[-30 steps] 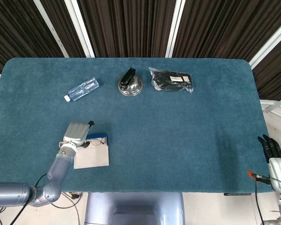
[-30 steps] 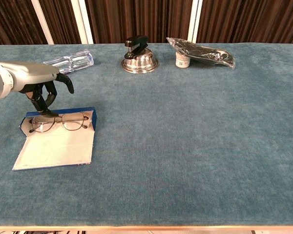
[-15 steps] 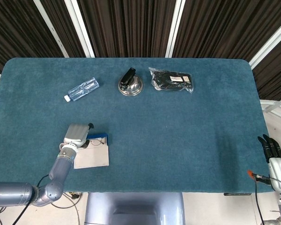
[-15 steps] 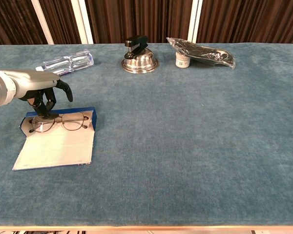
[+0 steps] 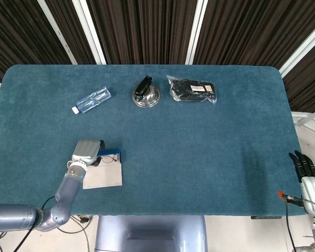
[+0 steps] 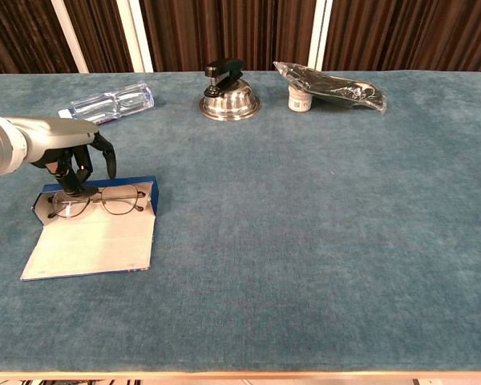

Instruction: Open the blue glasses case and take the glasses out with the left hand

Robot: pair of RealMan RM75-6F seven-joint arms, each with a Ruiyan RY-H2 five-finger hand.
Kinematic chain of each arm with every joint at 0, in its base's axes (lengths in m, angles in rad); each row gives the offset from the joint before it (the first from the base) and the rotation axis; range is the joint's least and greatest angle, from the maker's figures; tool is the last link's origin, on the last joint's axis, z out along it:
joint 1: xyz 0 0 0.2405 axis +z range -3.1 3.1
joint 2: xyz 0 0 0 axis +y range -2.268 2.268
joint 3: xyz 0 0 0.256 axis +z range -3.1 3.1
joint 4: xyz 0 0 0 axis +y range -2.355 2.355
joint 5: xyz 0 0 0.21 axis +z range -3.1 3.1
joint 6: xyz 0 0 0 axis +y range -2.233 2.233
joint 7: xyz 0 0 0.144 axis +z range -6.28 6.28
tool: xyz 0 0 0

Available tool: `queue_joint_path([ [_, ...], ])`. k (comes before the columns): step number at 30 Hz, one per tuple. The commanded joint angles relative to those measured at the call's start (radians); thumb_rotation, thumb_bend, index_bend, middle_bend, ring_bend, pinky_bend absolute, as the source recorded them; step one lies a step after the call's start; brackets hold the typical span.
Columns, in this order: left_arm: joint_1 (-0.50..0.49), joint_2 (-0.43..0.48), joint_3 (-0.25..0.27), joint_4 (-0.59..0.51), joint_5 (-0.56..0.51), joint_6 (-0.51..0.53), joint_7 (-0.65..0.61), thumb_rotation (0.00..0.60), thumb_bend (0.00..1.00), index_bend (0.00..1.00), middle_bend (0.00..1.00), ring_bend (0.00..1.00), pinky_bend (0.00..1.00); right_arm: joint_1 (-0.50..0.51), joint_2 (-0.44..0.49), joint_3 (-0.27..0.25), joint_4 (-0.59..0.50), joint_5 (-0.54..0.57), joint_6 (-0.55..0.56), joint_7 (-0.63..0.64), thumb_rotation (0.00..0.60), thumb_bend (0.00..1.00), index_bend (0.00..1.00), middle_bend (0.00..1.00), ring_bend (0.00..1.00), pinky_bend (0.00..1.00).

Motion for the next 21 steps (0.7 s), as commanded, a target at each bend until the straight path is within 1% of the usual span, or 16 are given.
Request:
queue_joint_path([
  [1,0.000,-0.001,0.000,-0.001,0.002,0.003,0.001,0.600,0.41,0.42,0.80,0.99,1.00,0.000,0.000,0.000,0.000,0.000,0.000,0.000,0.600,0.18,0.00,0.00,0.00,0.21],
  [21,-0.002,-0.008,0.005,0.000,0.010,0.022,0.021,0.600,0.40,0.44,0.82,0.99,1.00,-0.001,-0.001,0.000,0.000,-0.001,0.002,-0.001,0.600,0.18,0.00,0.00,0.00,0.21],
])
